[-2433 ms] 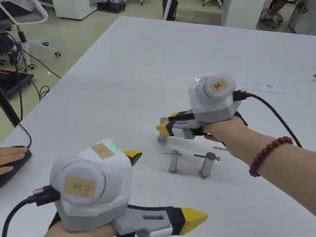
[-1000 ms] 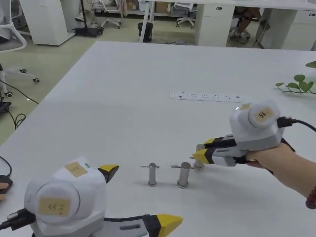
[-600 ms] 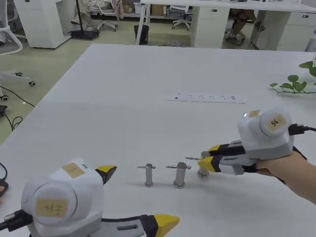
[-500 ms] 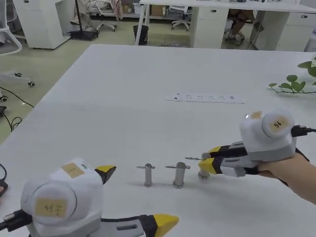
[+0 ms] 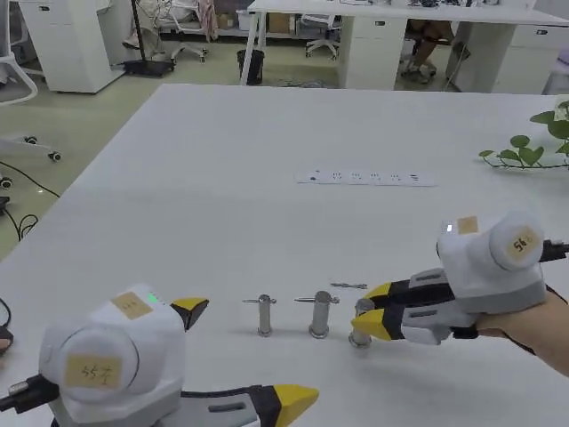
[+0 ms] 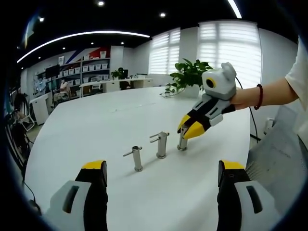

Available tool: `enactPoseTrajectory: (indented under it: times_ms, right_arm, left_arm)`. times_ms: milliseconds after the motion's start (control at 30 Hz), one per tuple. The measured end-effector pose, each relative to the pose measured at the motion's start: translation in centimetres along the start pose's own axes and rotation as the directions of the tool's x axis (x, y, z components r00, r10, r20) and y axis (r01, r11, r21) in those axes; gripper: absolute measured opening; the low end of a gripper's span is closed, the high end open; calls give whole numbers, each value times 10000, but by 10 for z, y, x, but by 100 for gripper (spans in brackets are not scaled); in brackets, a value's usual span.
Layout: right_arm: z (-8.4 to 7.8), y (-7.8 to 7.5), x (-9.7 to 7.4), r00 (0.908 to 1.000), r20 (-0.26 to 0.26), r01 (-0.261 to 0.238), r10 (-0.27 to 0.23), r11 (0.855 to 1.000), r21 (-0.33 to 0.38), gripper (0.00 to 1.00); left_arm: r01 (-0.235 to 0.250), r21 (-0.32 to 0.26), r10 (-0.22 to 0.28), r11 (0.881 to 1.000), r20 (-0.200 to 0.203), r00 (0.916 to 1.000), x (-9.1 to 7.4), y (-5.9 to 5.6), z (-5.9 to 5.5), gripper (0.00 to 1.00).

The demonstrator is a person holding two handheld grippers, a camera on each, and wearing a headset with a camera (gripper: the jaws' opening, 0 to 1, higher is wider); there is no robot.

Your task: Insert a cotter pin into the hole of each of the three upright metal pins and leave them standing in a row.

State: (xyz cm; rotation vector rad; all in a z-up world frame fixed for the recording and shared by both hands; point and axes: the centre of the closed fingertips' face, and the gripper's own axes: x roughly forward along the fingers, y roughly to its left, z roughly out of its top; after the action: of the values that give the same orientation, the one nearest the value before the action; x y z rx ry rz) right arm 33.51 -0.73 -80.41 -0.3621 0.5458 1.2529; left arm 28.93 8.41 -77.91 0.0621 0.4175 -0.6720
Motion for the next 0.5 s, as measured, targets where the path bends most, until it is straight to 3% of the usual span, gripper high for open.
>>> enactPoseTrajectory:
  times_ms: [300, 500]
  right_arm:
    - [3, 19, 10, 9974, 103, -713, 717, 9969, -323, 13]
    - [1, 25, 17, 9960, 26, -886, 889, 9950, -452, 13]
  left_arm:
    - [-13, -6, 13, 10000, 29, 10000, 1, 1, 1, 96]
    - [-41, -15, 41, 10000, 59, 10000, 1, 2, 1, 96]
